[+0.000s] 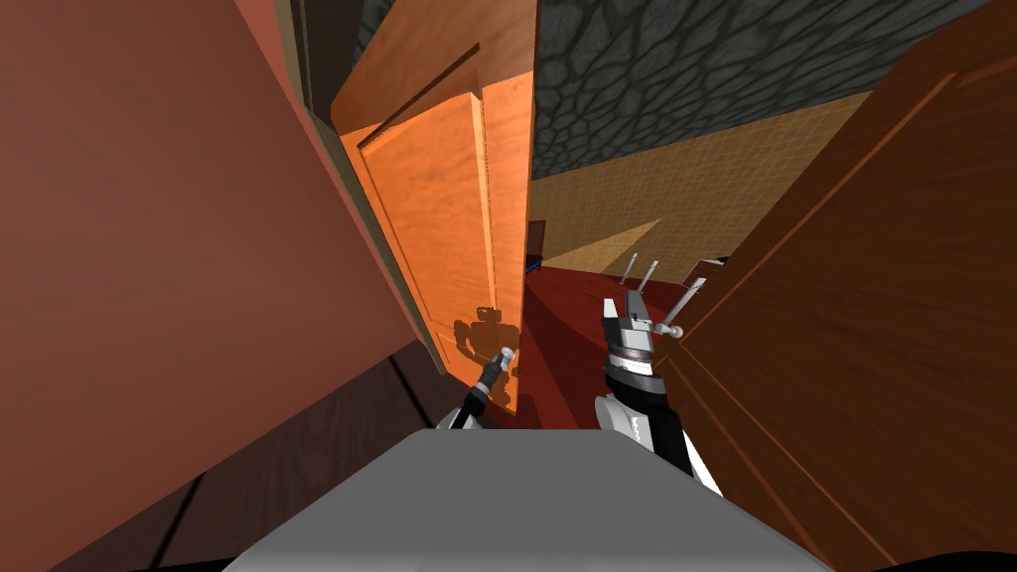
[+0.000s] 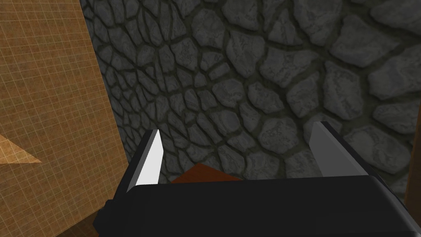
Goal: Push the door open
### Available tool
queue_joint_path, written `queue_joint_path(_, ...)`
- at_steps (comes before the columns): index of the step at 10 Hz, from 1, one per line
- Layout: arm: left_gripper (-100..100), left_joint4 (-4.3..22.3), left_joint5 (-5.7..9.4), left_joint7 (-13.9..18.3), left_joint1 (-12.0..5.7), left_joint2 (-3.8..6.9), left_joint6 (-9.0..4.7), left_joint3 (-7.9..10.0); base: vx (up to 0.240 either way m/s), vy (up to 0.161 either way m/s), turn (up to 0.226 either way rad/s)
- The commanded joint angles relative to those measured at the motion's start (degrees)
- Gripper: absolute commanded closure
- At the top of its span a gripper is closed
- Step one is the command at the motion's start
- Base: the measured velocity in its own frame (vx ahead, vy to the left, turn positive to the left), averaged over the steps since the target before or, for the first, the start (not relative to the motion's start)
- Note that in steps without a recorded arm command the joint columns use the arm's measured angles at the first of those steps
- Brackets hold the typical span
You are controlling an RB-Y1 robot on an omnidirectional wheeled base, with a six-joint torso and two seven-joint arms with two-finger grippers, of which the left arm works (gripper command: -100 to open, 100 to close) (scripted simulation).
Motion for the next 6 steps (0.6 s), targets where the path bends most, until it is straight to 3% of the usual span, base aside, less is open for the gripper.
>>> queue_joint_path(1,100,0.62,0.56,2.23,-0.42,-0.28,-0.44,0.41,0.035,-0.017,-0.021)
queue_joint_path(3,100,0.67,1.41,4.58,-0.37,-0.37,-0.58,0.88,0.034,-0.007,-0.044)
queue_joint_path(4,-100,0.59,0.98,2.42,-0.15,0.84,-0.92,0.93,-0.012,-0.038,0.018)
queue_joint_path(6,-100,0.81,0.55,0.38,-0.03,1.98,-1.60,0.93,-0.040,-0.067,0.040)
